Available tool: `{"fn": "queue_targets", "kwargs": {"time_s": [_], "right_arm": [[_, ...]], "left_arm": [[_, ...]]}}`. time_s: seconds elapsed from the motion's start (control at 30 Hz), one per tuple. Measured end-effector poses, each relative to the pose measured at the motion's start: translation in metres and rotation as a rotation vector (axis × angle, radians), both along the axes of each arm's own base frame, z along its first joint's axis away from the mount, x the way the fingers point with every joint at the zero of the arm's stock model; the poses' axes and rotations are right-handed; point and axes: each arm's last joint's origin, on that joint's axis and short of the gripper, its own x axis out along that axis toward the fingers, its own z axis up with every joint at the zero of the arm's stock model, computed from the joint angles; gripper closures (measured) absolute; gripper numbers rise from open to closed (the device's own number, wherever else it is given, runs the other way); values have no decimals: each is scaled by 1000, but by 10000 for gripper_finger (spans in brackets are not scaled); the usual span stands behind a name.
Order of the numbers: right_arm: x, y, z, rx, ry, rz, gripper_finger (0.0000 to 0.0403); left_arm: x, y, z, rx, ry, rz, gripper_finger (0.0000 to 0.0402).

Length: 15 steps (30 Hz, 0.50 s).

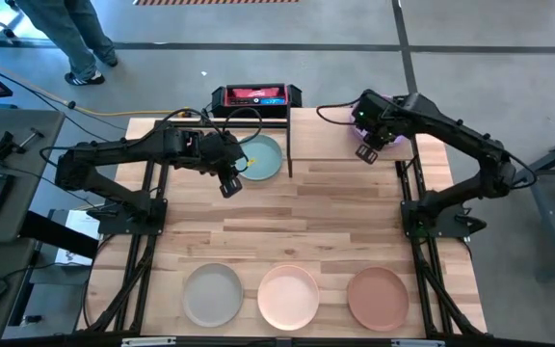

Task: Place and stack plates onto a shelf
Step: Stack the violet plate on top of the white plate on the shelf, then put the light blue plate on the shelf

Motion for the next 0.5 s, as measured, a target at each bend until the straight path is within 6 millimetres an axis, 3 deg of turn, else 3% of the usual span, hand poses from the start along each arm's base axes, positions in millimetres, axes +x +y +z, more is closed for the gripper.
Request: {"fn": "queue_targets", "kwargs": {"time_s": [0.4,0.5], "right_arm": [[0,8,24,171,-193,0,324],[1,10,24,242,-234,2,324]], "left_arm": [[1,0,-2,-19,7,-6,277],[0,0,-12,-58,27,-15,277]]}}
